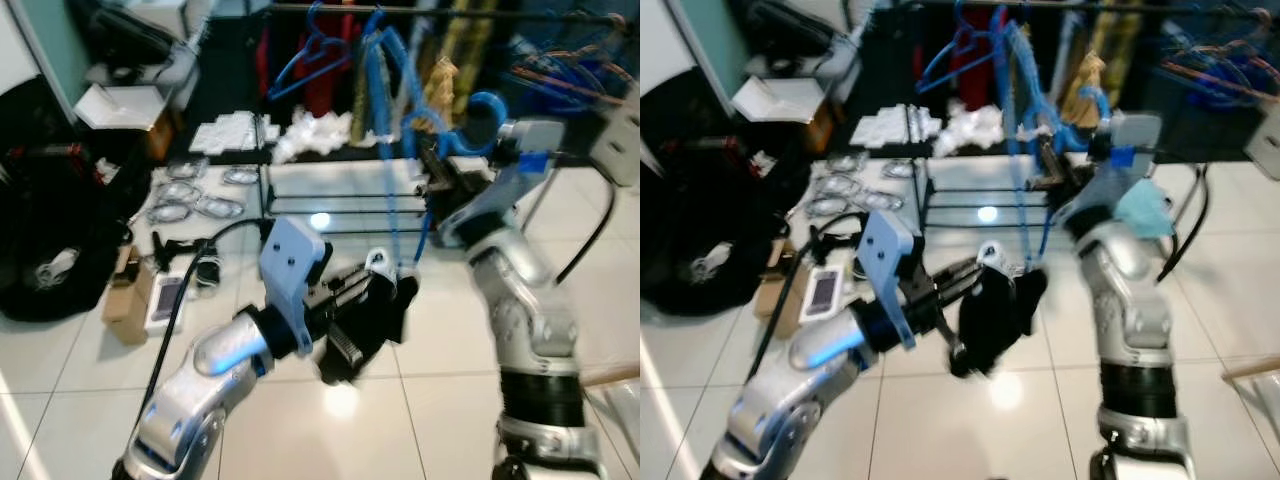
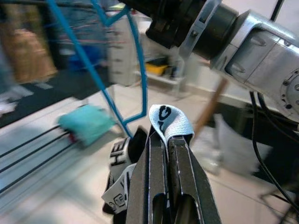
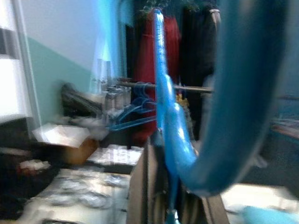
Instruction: Hang hanger
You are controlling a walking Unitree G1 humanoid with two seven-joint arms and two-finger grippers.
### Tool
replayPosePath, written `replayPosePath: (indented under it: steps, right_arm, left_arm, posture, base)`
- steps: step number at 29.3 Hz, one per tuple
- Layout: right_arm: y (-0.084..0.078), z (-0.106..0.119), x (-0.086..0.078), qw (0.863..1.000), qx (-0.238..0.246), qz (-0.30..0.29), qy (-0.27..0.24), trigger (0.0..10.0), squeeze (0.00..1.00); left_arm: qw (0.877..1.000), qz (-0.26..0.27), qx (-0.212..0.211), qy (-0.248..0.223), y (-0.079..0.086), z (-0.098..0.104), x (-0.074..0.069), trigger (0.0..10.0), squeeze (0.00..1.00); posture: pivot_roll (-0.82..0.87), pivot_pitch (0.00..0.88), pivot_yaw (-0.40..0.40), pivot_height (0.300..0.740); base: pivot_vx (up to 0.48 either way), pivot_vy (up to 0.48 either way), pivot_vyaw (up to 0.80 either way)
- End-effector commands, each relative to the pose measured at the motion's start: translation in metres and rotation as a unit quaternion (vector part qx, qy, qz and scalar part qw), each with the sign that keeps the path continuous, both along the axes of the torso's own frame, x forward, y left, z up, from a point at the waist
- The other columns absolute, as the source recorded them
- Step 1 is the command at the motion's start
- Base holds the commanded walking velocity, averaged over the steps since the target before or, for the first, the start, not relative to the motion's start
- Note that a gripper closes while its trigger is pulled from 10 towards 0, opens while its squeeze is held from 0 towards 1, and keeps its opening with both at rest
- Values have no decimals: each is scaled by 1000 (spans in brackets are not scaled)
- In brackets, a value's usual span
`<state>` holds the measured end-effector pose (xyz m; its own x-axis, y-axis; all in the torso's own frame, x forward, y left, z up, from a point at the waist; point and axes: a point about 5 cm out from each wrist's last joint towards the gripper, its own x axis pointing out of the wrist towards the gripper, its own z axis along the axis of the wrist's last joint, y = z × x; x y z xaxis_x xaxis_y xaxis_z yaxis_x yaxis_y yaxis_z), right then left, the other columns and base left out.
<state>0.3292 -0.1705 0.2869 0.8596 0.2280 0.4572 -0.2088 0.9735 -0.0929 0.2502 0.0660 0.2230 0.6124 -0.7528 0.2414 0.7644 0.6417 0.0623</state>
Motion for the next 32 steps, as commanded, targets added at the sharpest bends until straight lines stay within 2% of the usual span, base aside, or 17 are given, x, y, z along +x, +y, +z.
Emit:
replayPosePath:
  steps: [1, 4, 6, 9, 10, 11, 12, 16, 21, 24, 25, 26, 27, 28, 29, 30, 32]
  right_arm:
    - [-10, 4, 1, 996, -57, -65, -20, 10000, 0]
    - [-18, 6, 2, 993, -66, -92, -24, 10000, 0]
    - [-21, -1, 4, 999, 29, -41, 10, 10000, 0]
    - [-19, -4, 4, 997, 72, -7, 19, 10000, 0]
    - [-10, -4, 3, 989, 137, 56, 26, 10000, 0]
    - [5, -6, -1, 976, 167, 130, 40, 10000, 0]
    - [19, -8, -4, 966, 175, 185, 52, 10000, 0]
    - [41, -15, -11, 956, 154, 243, 63, 10000, 0]
    - [52, -16, -19, 950, 142, 273, 50, 10000, 0]
    - [47, -5, -21, 945, 153, 287, 26, 10000, 0]
    - [40, -8, -14, 971, 55, 229, 38, 10000, 0]
    - [40, -8, -14, 971, 55, 229, 38, 10000, 0]
    - [31, -15, -5, 985, -88, 143, 43, 10000, 0]
    - [31, -15, -5, 985, -88, 143, 43, 10000, 0]
    - [13, -21, 5, 979, -195, 39, 47, 10000, 0]
    - [0, -23, 9, 964, -260, -26, 44, 10000, 0]
    - [0, -23, 9, 964, -260, -26, 44, 10000, 0]
  left_arm:
    - [1000, 12, -2, -9, 9, 6, 6, 10000, 0]
    - [1000, 19, -14, -19, 17, 16, 10, 10000, 0]
    - [998, 6, -65, -22, 29, 37, 14, 10000, 0]
    - [997, -5, -79, -19, 32, 42, 13, 10000, 0]
    - [997, -28, -70, -18, 30, 41, 9, 10000, 0]
    - [998, -46, -48, -14, 25, 35, 5, 10000, 0]
    - [998, -57, -31, -12, 21, 31, 2, 10000, 0]
    - [998, -62, -18, -8, 15, 25, 1, 10000, 0]
    - [998, -58, -20, -5, 13, 23, 4, 10000, 0]
    - [998, -54, -12, 1, 16, 24, 7, 10000, 0]
    - [999, -43, -12, 1, 21, 26, 10, 10000, 0]
    - [999, -43, -12, 1, 21, 26, 10, 10000, 0]
    - [999, -32, -20, 0, 26, 29, 13, 10000, 0]
    - [999, -32, -20, 0, 26, 29, 13, 10000, 0]
    - [999, -25, -35, -5, 31, 35, 15, 10000, 0]
    - [999, -21, -46, -9, 34, 40, 16, 10000, 0]
    - [999, -21, -46, -9, 34, 40, 16, 10000, 0]
  posture:
    - [-44, 121, 9, 740]
    - [-44, 122, 8, 740]
    - [-41, 123, 3, 740]
    - [-42, 124, 4, 740]
    - [-44, 125, 5, 740]
    - [-43, 126, 6, 740]
    - [-44, 127, 6, 740]
    - [-44, 128, 5, 740]
    - [-44, 128, 4, 740]
    - [-43, 127, 3, 740]
    - [-43, 128, 5, 740]
    - [-43, 128, 5, 740]
    - [-48, 128, 6, 740]
    - [-48, 128, 6, 740]
    - [-51, 127, 1, 740]
    - [-51, 128, -1, 740]
    - [-51, 128, -1, 740]
  base:
    - [0, 0, -800]
    - [0, 0, -267]
    - [0, 0, 0]
    - [0, 0, 0]
    - [0, 0, 0]
    - [0, 0, 0]
    - [0, 0, 0]
    - [0, 0, 0]
    - [0, 0, 454]
    - [0, 0, 775]
    - [0, 0, 0]
    - [0, 0, 0]
    - [0, 0, 0]
    - [0, 0, 0]
    - [0, 0, 0]
    - [0, 0, 0]
    - [0, 0, 0]
